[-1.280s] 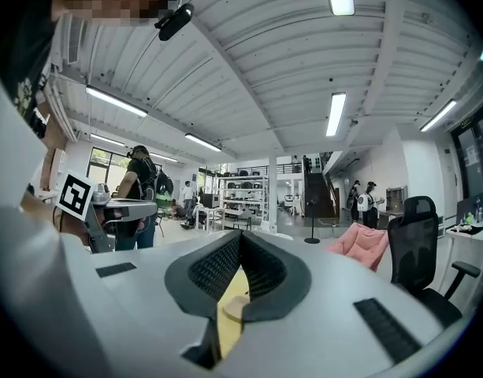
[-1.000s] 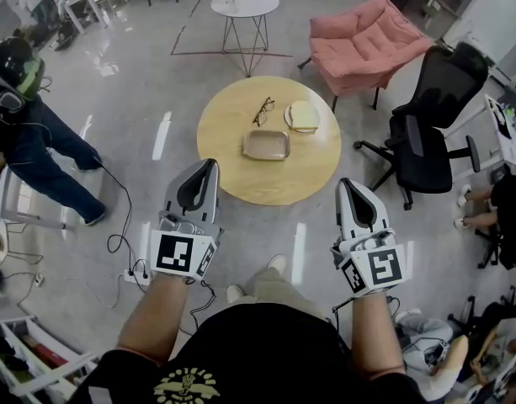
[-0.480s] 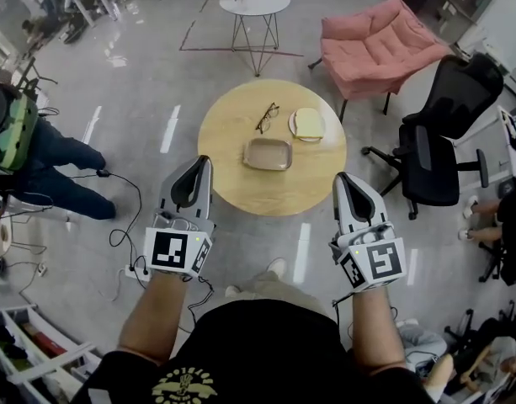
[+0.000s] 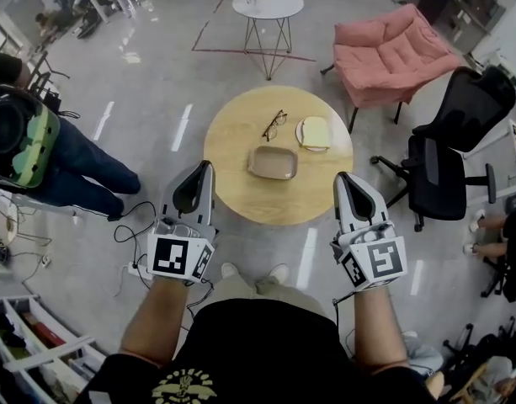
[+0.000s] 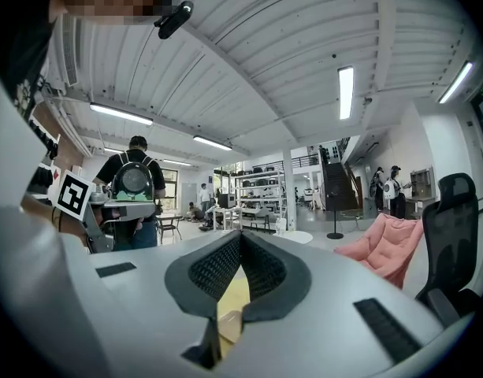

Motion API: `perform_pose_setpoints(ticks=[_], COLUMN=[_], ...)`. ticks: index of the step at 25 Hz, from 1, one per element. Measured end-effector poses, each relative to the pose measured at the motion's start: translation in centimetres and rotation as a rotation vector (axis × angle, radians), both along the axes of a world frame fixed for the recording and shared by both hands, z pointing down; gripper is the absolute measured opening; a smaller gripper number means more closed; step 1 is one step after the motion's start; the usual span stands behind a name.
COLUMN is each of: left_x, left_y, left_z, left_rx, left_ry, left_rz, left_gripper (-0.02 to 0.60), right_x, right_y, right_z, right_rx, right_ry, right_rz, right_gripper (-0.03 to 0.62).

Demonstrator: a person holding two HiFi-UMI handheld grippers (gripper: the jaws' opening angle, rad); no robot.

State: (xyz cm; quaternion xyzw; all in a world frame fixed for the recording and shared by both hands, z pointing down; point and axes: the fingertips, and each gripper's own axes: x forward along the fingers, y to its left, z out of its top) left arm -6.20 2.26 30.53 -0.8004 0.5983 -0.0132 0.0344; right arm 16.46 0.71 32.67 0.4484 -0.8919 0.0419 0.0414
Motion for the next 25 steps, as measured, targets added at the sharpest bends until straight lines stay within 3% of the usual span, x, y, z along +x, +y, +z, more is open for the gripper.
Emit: perform_pose_setpoints(ticks=[8,16,25], left_x=[-1.8,-2.9,-4.7], left_y=[-1.5,-4.2,-7.6], left_z=[-0.9,0.0,0.9], left_rx=[0.074,0.044,0.018], left_ry=[-0.106,-0.095,-0.080], left_rz=[-0.047,0.065,0.104], left_gripper=[0.017,0.017,0.017], right_x=[-1.7,-3.8,-5.5], right_y=[-1.6,-3.5,-5.6], right_z=[1.1,1.0,1.1], right_rx=[-0.018,-0.017,-0.027], right_ry=[0.000,0.011,0.035], right_rz=[0.027,0.075,0.111], right_gripper=[0.014,0.014,0.014])
